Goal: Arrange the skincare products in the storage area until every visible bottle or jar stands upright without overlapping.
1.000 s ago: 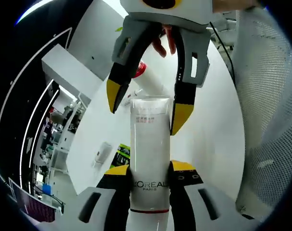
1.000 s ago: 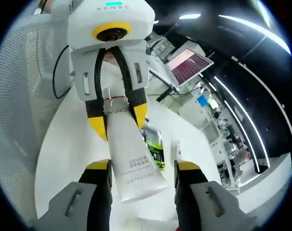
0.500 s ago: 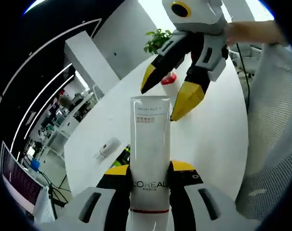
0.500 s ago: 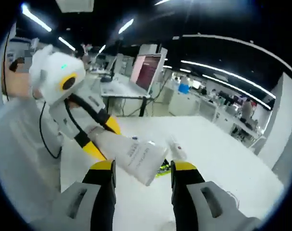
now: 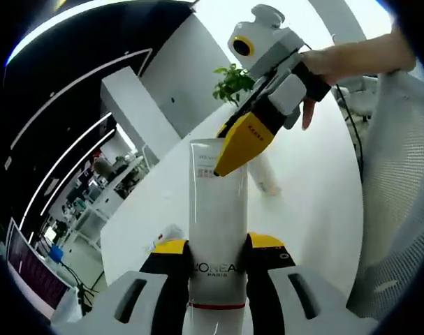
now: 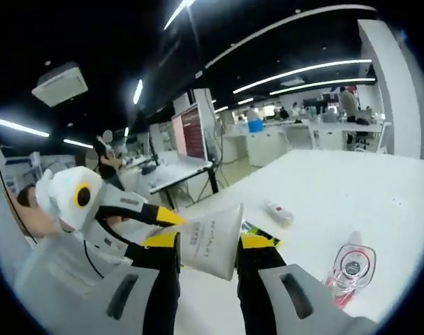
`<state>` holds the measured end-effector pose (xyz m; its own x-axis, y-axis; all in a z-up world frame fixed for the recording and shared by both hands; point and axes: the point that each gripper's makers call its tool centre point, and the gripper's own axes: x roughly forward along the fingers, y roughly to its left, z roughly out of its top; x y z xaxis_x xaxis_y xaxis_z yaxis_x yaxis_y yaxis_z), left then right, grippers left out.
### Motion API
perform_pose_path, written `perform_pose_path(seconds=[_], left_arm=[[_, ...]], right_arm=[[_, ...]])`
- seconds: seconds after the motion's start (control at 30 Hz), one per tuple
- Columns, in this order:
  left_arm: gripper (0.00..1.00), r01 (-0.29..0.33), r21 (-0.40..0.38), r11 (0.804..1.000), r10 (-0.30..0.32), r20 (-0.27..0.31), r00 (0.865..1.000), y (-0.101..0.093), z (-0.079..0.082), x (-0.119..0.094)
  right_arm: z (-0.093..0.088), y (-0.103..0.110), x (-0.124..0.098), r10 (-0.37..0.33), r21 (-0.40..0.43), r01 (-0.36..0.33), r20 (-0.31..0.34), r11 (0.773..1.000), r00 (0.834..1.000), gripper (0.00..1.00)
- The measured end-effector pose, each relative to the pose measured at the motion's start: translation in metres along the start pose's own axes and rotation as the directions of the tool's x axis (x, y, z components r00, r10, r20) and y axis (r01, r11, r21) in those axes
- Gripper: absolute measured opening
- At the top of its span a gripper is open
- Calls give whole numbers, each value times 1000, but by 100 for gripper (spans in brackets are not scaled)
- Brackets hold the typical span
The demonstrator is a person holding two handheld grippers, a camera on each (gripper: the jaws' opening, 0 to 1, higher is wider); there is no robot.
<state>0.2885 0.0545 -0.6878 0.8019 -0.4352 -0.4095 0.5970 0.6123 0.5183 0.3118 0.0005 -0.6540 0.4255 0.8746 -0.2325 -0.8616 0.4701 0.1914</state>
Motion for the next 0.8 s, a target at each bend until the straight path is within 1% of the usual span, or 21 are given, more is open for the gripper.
perform_pose_path(seconds=[0.1, 0.2, 0.27, 0.4, 0.47, 0.53, 0.57, 0.63, 0.7, 0.73, 0.8], left_arm=[[28, 8, 14, 1000, -8, 25, 1000, -3, 6, 0], [28, 13, 32, 999, -15, 41, 999, -7, 11, -2], [28, 21, 32, 999, -22, 44, 999, -8, 11, -1], [28, 33, 46, 998, -34, 25, 999, -12, 7, 1], [28, 39, 50, 998, -40, 13, 999, -12, 4, 3], [28, 40, 47, 998, -40, 12, 999, -12, 4, 3], [28, 40, 46, 998, -41, 12, 999, -12, 4, 3], [28, 34, 50, 998, -34, 10, 999, -11, 4, 3], [29, 30, 51, 998, -31, 8, 999, -11, 4, 4], [29, 17, 66, 998, -18, 10, 1000, -10, 5, 3], [30, -5, 94, 996, 3, 24, 1000, -6, 7, 4]], right_arm=[[-2, 7, -2, 44, 99, -44, 8, 994, 999, 24], [-1, 12, -6, 88, 132, -89, 17, 987, 996, 22], [0, 12, -5, 100, 158, -103, 25, 982, 995, 20], [-3, 21, -5, 132, 151, -131, 3, 980, 991, 15], [0, 31, -6, 170, 132, -170, 9, 977, 985, 11], [0, 31, -4, 153, 110, -151, -7, 982, 988, 11], [1, 28, -4, 153, 113, -151, -7, 982, 988, 10], [3, 31, -5, 144, 88, -142, -15, 986, 989, 9], [5, 33, -5, 139, 87, -136, -22, 987, 990, 8], [6, 33, -5, 133, 80, -130, -25, 988, 991, 7], [11, 36, -6, 121, 46, -120, -9, 992, 993, 7]])
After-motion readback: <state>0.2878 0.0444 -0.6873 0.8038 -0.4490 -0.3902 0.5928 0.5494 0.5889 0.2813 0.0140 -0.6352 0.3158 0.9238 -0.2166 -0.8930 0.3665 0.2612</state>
